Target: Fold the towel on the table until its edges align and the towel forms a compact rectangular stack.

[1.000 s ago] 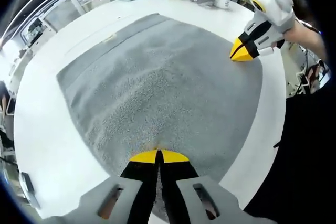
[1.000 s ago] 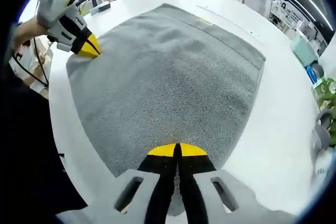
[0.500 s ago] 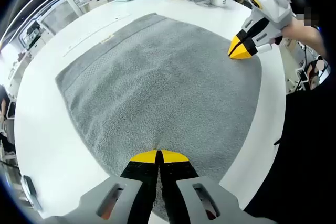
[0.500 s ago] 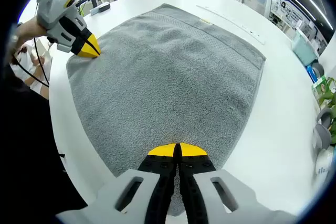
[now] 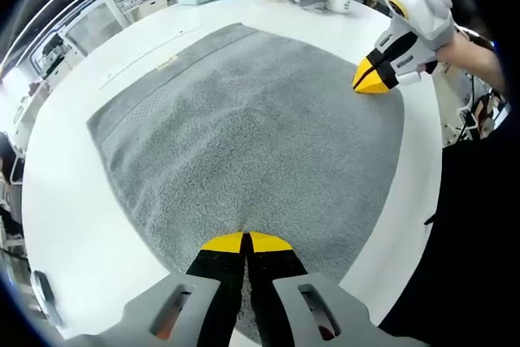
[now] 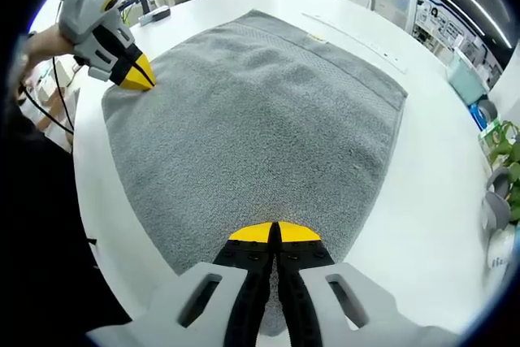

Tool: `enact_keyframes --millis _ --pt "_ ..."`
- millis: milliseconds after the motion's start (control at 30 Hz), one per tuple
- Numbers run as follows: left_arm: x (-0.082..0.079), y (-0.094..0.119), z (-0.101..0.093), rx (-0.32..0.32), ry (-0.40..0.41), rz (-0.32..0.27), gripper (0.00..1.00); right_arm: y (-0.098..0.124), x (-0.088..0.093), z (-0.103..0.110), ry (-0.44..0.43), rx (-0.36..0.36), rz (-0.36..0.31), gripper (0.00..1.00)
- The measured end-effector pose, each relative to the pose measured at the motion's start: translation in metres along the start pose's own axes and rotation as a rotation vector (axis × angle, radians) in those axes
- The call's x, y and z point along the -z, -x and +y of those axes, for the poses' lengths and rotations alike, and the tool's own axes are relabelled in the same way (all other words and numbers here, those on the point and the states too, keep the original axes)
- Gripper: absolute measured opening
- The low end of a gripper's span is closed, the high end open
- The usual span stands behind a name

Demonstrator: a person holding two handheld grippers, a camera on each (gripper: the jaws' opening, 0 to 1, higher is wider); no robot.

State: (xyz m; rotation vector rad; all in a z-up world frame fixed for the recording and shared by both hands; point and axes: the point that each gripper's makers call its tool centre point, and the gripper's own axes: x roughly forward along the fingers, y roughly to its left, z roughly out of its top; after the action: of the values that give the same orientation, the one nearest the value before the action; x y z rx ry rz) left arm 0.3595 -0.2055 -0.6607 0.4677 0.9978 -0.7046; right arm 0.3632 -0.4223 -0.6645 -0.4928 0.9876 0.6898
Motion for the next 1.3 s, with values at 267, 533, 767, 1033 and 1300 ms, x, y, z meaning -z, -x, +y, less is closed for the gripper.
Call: enact_keyframes --millis 267,533,767,1033,1300 --pt "0.001 0.001 -0.001 0.041 -0.030 -0.088 0.01 0.000 0.000 -0.001 -0.092 0.009 -0.086 0.00" --pt "0.000 0.002 0.000 0.067 0.037 -0.195 0.01 0.004 -0.003 0.000 -0.136 0.017 -0.328 0.00" --pt "0.008 0.022 -0.009 0.102 0.122 -0.391 0.13 0.034 -0.001 0.004 -0.218 0.018 -0.459 0.00" --pt "0.050 0.047 -0.030 0.105 0.072 -0.343 0.17 0.057 0.031 0.023 -0.159 0.001 -0.409 0.08" --pt "0.063 0.054 -0.042 0.116 -0.035 -0.269 0.20 0.058 0.054 0.033 -0.064 0.026 -0.323 0.11"
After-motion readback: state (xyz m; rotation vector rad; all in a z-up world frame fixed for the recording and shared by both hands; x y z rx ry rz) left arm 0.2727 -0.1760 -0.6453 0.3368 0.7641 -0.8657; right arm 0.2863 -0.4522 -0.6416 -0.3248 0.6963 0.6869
